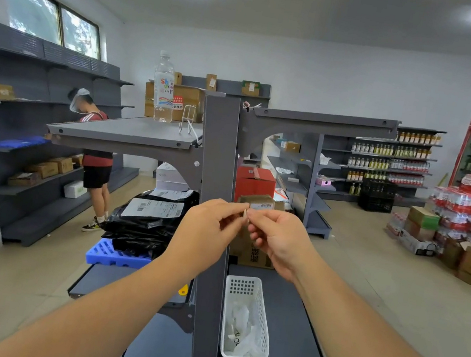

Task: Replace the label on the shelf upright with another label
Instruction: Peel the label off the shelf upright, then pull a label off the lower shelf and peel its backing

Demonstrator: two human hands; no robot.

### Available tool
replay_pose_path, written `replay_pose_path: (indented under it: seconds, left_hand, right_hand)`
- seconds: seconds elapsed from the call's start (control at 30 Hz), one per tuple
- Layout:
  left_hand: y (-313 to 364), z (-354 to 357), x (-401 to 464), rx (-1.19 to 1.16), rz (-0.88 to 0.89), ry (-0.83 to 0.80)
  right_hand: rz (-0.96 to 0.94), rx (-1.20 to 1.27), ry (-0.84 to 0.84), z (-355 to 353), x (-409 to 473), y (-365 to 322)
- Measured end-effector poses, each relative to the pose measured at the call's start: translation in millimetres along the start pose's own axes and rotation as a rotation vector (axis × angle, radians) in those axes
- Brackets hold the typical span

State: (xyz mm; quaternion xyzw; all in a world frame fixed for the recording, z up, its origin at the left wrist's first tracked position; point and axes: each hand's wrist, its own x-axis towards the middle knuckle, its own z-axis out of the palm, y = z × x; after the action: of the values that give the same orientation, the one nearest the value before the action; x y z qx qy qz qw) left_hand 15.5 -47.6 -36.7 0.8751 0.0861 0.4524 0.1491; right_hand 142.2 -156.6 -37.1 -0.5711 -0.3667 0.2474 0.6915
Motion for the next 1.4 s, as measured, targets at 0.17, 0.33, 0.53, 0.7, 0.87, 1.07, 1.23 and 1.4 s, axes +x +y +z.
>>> replay_pose_path:
  seconds: [0.17, 0.33, 0.53, 0.7, 0.87, 1.07, 1.23, 1.4]
  left_hand:
    - [-6, -7, -13, -0.057, -0.127, 0.020]
    - [-30, -21, -34, -0.003, -0.232, 0.026]
    - [-57, -31, -55, 0.069, -0.309, 0.011]
    - [-78, -41, -70, 0.132, -0.377, -0.009]
    - [-95, -44, -79, 0.215, -0.443, -0.060]
    - [-109, -41, -80, 0.269, -0.470, -0.092]
    - [-125, -36, -83, 0.261, -0.488, -0.156]
    - [-157, -18, -103, 0.399, -0.440, -0.422]
  right_hand:
    - [-0.011, -0.340, 0.157, -17, 12, 31]
    - [0.106, -0.619, 0.265, -39, 23, 87]
    - [0.164, -0.830, 0.231, -43, 35, 137]
    - [0.194, -0.941, 0.155, -35, 46, 160]
    - [0.191, -0.977, 0.123, -35, 50, 164]
    - [0.182, -0.963, 0.165, -29, 51, 161]
    - [0.177, -0.915, 0.181, -26, 47, 156]
    - [0.186, -0.877, 0.193, -29, 37, 150]
